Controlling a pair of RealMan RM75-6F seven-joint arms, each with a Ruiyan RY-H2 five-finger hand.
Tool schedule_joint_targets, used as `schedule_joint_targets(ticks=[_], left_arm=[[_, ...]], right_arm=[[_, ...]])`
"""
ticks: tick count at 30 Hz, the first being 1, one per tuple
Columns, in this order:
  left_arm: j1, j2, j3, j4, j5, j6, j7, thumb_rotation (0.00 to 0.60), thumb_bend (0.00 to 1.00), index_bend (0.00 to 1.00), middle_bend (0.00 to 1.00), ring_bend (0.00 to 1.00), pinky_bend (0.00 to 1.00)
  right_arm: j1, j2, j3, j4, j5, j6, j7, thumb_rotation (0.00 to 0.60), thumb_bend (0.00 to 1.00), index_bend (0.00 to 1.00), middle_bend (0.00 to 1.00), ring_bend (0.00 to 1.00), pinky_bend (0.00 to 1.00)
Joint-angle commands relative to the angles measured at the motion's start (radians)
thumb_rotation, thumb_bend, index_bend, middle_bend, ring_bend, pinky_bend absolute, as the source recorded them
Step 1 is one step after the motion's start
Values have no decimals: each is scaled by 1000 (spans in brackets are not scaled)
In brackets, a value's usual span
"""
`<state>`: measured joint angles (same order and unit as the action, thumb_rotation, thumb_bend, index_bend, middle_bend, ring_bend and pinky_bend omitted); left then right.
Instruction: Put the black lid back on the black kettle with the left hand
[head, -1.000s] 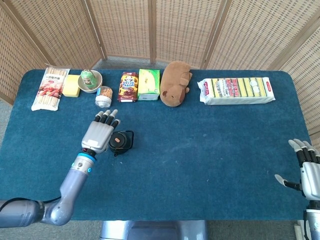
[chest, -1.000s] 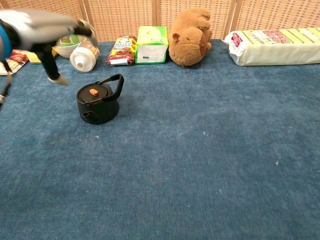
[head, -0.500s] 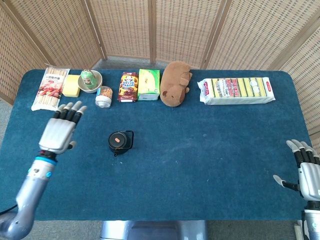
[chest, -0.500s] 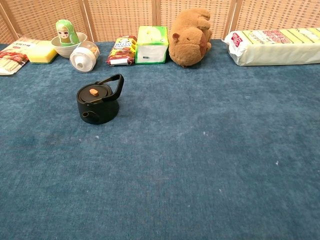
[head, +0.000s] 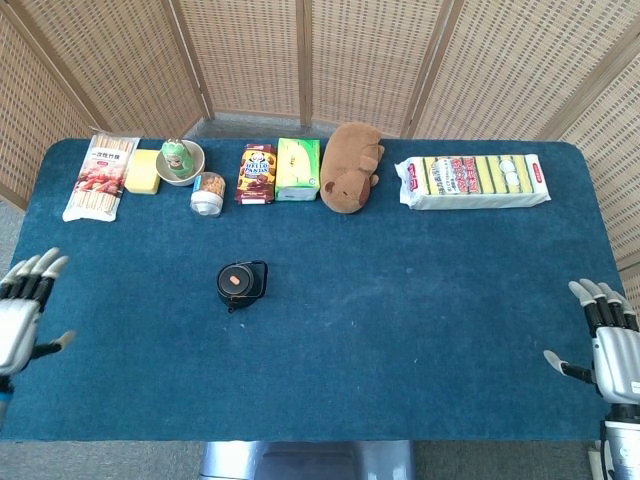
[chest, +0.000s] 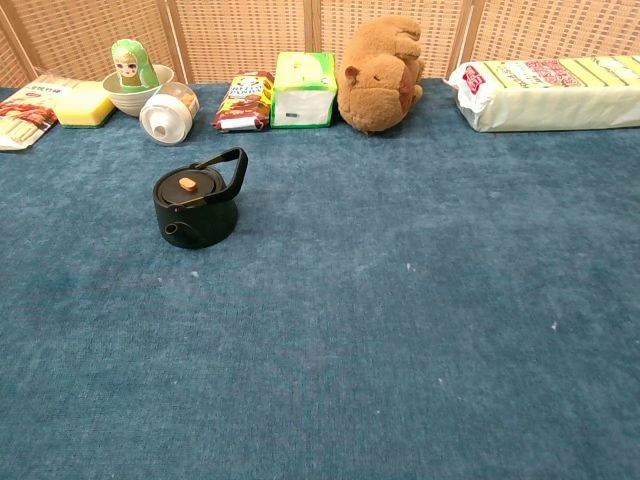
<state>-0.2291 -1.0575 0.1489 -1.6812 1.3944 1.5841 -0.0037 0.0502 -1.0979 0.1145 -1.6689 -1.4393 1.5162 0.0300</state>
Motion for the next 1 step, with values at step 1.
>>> schedule_joint_targets(ticks=[1], left_arm=[[49, -21, 21, 28, 29, 37, 7, 600, 83, 0, 0, 0, 43]], right_arm=[[-1, 2, 1, 0, 0, 2, 3, 600, 125, 103, 86, 67, 0]])
